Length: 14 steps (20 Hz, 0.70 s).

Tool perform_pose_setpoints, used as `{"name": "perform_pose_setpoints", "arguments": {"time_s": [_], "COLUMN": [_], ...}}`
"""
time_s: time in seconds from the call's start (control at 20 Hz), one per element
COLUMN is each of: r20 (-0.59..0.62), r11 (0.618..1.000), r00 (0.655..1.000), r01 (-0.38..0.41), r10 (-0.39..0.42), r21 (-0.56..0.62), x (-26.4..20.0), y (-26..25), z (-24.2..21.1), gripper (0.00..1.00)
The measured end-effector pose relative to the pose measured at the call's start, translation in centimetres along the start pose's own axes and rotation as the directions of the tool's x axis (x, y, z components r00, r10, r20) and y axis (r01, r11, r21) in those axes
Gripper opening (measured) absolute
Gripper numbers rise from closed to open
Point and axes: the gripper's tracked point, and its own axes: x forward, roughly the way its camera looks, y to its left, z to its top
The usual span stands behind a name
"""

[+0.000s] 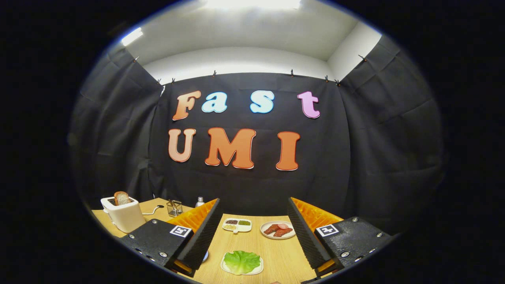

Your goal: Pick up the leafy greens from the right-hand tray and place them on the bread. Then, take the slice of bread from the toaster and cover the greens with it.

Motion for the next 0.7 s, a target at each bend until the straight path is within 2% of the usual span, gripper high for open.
{"name": "perform_pose_setpoints", "arguments": {"time_s": [0.3,0.55,0.7], "r20": [-0.020,-0.014,0.008], "r11": [1.000,0.999,1.000], "r00": [1.000,0.999,1.000], "r01": [-0.001,0.030,-0.002], "r10": [0.002,-0.030,0.002], "r21": [0.030,0.019,0.000], "x": [-1.5,-2.8,-3.4], "y": [-0.2,0.0,1.5], "z": [-0.2,1.9,2.6], "gripper": [0.98,0.99,0.99]}}
